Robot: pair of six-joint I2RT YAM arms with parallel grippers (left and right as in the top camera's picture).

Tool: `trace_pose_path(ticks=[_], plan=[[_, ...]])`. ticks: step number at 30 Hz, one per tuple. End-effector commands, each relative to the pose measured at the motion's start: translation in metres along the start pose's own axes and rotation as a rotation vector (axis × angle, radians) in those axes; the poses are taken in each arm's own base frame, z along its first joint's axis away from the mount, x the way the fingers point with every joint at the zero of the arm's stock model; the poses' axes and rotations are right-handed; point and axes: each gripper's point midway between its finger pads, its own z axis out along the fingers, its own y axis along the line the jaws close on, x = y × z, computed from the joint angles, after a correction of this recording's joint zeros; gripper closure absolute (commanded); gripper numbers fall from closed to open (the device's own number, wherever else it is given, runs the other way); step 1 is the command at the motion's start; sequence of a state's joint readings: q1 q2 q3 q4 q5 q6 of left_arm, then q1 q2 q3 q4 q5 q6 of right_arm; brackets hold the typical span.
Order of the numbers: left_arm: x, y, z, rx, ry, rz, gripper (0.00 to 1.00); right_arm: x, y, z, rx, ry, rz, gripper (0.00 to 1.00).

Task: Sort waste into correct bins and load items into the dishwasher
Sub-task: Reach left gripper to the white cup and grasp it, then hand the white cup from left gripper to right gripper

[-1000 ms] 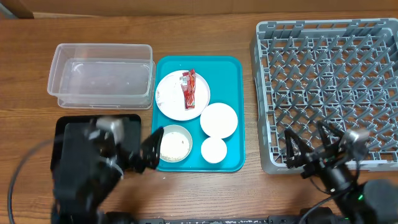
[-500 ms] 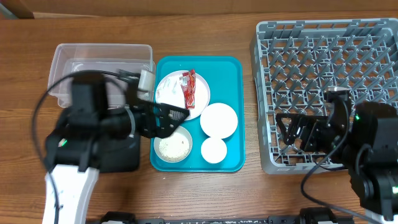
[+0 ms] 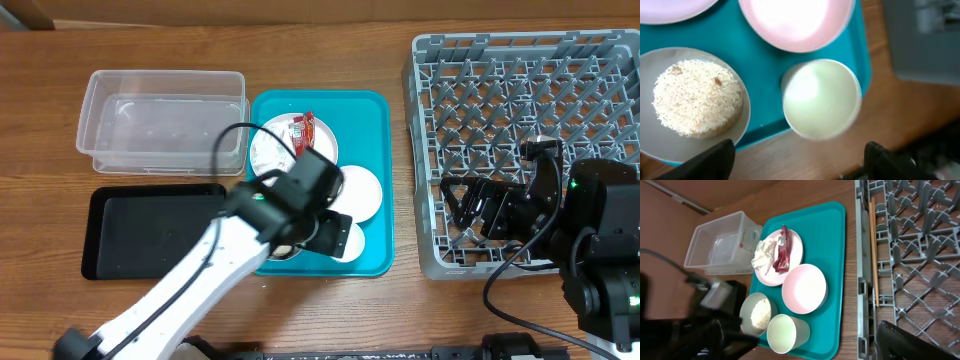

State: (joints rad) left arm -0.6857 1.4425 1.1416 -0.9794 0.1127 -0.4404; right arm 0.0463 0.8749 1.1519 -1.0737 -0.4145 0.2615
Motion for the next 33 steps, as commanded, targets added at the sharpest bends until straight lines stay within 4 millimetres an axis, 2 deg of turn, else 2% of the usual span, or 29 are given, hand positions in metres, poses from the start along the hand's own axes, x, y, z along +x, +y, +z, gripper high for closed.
trace_pose_path(ticks=[1,5,9,13,15,19,21,23,25,28,30,33], plan=[[-0.002,0.024,0.027,-0.137,0.010,-0.077,0.22,-0.009,0.008,-0.010,-0.019,-0.039,-0.013,0.00],[-0.002,0.013,0.053,-0.088,0.069,-0.080,0.37,-0.008,0.008,-0.010,-0.018,-0.037,-0.012,0.00],[-0.002,0.007,0.067,-0.052,0.098,-0.068,0.55,-0.008,0.008,-0.010,-0.018,-0.037,-0.012,0.00],[0.002,0.006,0.067,-0.041,0.122,-0.045,0.96,-0.008,0.008,-0.010,-0.020,-0.033,-0.011,0.01],[0.003,0.005,0.060,-0.024,0.135,-0.059,0.96,-0.008,0.008,-0.010,-0.020,-0.033,-0.011,0.01],[-0.002,-0.003,0.025,0.112,0.156,-0.063,0.96,-0.007,0.010,-0.010,-0.029,-0.031,-0.011,0.00],[-0.012,-0.010,0.001,0.230,0.129,-0.047,0.96,-0.007,0.013,-0.010,-0.045,-0.026,-0.012,0.00],[-0.026,-0.020,-0.029,0.420,0.074,-0.036,0.96,-0.005,0.021,-0.010,-0.092,-0.017,-0.018,0.00],[-0.042,-0.029,-0.063,0.657,0.003,-0.028,0.96,-0.003,0.033,-0.012,-0.162,-0.001,-0.025,0.00],[-0.061,-0.029,-0.110,0.964,-0.080,-0.035,0.96,0.000,0.052,-0.014,-0.272,0.024,-0.058,0.05],[-0.065,-0.027,-0.132,1.106,-0.108,-0.031,0.96,0.001,0.067,-0.018,-0.368,0.034,-0.101,0.06],[-0.065,-0.031,-0.152,1.240,-0.111,-0.019,0.96,0.001,0.092,-0.023,-0.511,0.053,-0.155,0.04]])
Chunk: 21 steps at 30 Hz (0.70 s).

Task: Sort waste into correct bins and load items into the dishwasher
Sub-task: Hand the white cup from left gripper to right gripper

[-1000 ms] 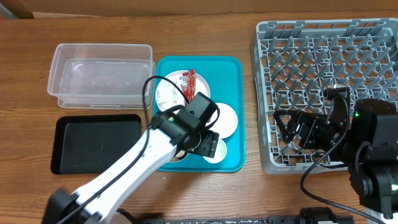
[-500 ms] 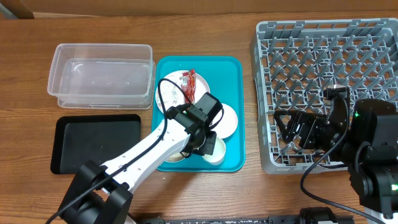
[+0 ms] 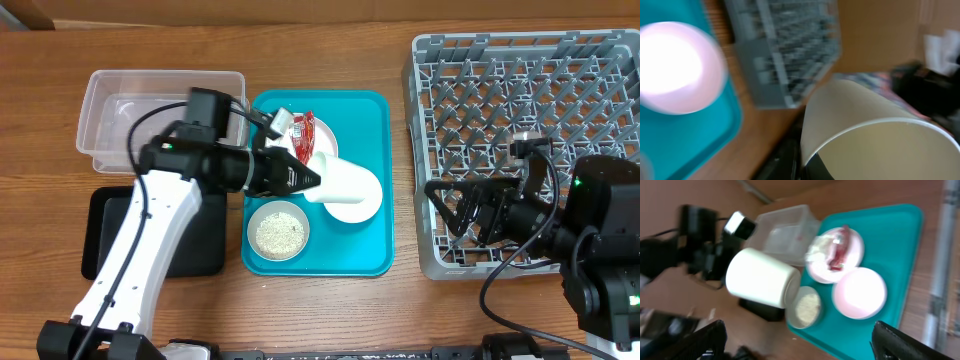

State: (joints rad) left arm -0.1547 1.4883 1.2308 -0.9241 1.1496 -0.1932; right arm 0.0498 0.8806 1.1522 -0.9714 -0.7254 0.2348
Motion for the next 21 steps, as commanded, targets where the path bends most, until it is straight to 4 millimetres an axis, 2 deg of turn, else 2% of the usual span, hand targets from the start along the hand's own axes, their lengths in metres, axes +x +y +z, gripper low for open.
trace_pose_path(ticks=[1,4,8,10,15,21], plan=[[0.010,-0.062,-0.011,0.371,0.059,0.082,0.96,0.000,0.042,-0.001,-0.212,0.040,-0.081,0.03],[0.014,-0.073,-0.011,0.431,0.081,0.098,0.96,-0.001,0.051,0.008,-0.258,0.062,-0.106,0.03],[0.019,-0.077,-0.005,0.438,0.104,0.110,0.96,0.006,0.075,0.025,-0.361,0.128,-0.150,0.04],[0.020,-0.078,-0.004,0.439,0.107,0.120,0.96,0.009,0.082,0.033,-0.387,0.146,-0.175,0.08],[0.020,-0.078,-0.004,0.440,0.108,0.126,0.96,0.008,0.099,0.046,-0.450,0.155,-0.217,0.11],[0.021,-0.078,-0.003,0.441,0.108,0.131,0.96,0.009,0.103,0.048,-0.463,0.156,-0.229,0.28]])
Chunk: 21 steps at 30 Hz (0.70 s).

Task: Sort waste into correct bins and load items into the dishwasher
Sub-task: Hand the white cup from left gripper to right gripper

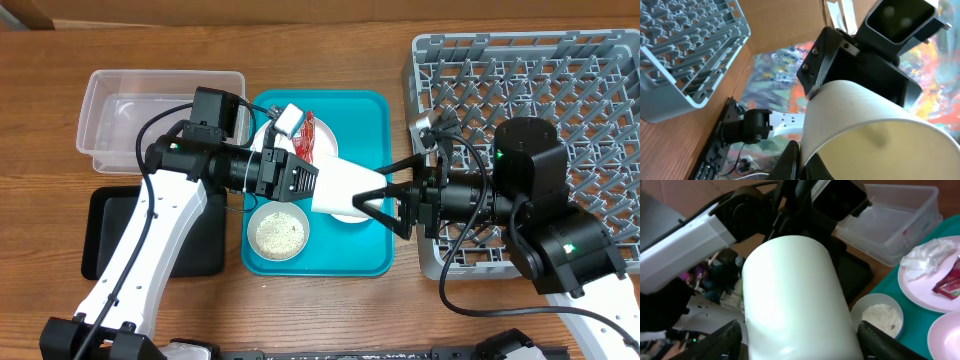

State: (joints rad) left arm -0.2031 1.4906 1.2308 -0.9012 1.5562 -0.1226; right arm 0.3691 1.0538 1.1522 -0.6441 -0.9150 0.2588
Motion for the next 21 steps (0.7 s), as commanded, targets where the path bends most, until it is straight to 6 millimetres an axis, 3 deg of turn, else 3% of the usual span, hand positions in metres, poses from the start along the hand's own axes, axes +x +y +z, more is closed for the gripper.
trace_pose_path(ticks=[1,5,6,7,12,21], plan=[[-0.001,-0.005,0.001,0.026,0.008,0.037,0.96,-0.005,0.015,-0.003,-0.034,-0.007,-0.026,0.32],[-0.001,-0.005,0.002,0.026,0.010,0.057,0.96,-0.002,0.020,0.000,-0.050,0.008,-0.030,0.36],[-0.001,-0.005,0.002,0.026,0.010,0.062,0.96,-0.001,0.021,0.001,-0.055,0.013,-0.032,0.34],[-0.002,-0.005,0.002,0.025,0.009,0.068,0.96,0.001,0.023,0.002,-0.062,0.019,-0.038,0.23],[-0.002,-0.005,0.002,0.026,0.010,0.072,0.96,0.004,0.025,0.004,-0.063,0.029,-0.034,0.15],[-0.002,-0.005,0.002,0.025,0.009,0.072,0.96,0.008,0.020,0.004,-0.040,0.041,-0.010,0.42]])
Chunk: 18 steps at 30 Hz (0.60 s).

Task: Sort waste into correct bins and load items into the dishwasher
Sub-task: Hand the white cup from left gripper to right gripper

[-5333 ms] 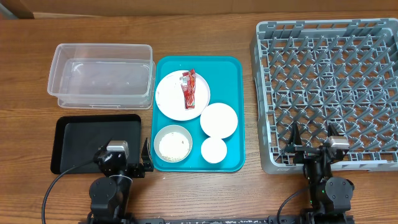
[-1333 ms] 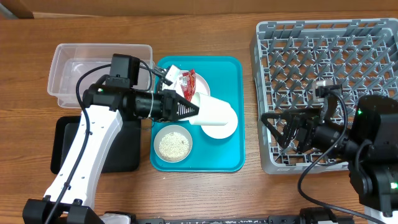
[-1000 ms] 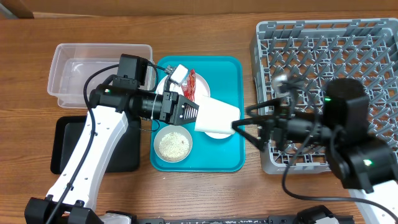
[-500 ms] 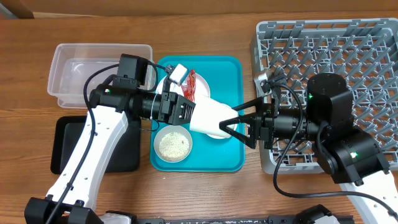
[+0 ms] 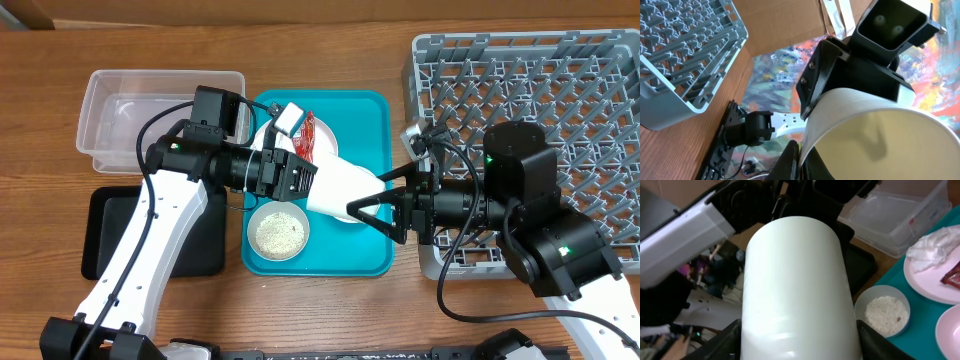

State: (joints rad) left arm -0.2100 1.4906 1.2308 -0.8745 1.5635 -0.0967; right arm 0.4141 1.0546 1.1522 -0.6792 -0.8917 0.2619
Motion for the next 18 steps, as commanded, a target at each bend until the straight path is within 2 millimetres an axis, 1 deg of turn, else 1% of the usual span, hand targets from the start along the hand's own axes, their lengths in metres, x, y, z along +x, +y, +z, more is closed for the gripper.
trace_pose_path(ticks=[1,2,3,4,5,6,8,9,11,12,13,14,16,18], plan=[[-0.001,-0.003,0.000,0.016,0.002,0.019,0.96,-0.003,0.016,-0.003,-0.037,-0.001,-0.032,0.43],[-0.002,-0.002,0.000,0.013,0.002,0.019,0.88,-0.004,0.016,-0.003,-0.037,-0.003,-0.034,0.43],[-0.002,-0.001,0.000,0.001,0.001,0.018,0.58,-0.005,0.017,-0.005,-0.036,-0.009,-0.039,0.42],[-0.002,0.002,0.000,-0.016,-0.001,0.018,0.40,-0.006,0.017,-0.007,-0.030,-0.021,-0.045,0.42],[-0.002,0.007,0.000,-0.045,-0.003,0.015,0.32,-0.009,0.017,-0.011,-0.017,-0.037,-0.050,0.42],[-0.002,0.014,0.000,-0.085,-0.006,0.006,0.22,-0.011,0.014,-0.016,0.009,-0.059,-0.053,0.42],[-0.001,0.029,-0.002,-0.172,-0.012,-0.014,0.11,-0.016,0.009,-0.028,0.066,-0.103,-0.046,0.42],[-0.001,0.038,-0.004,-0.225,-0.015,-0.028,0.07,-0.017,0.004,-0.035,0.100,-0.124,-0.038,0.43],[0.002,0.052,-0.008,-0.306,-0.017,-0.056,0.05,-0.018,-0.010,-0.053,0.201,-0.177,0.009,0.44],[0.003,0.058,-0.010,-0.341,-0.017,-0.067,0.05,-0.018,-0.021,-0.063,0.272,-0.205,0.046,0.44],[0.005,0.064,-0.012,-0.378,-0.016,-0.080,0.05,-0.013,-0.041,-0.081,0.404,-0.242,0.099,0.44],[0.005,0.065,-0.013,-0.388,-0.016,-0.083,0.05,-0.010,-0.049,-0.088,0.455,-0.253,0.121,0.44],[0.007,0.069,-0.014,-0.411,-0.015,-0.094,0.05,0.007,-0.082,-0.117,0.677,-0.276,0.221,0.44],[0.007,0.071,-0.015,-0.426,-0.015,-0.095,0.06,0.032,-0.113,-0.147,0.899,-0.264,0.342,0.44]])
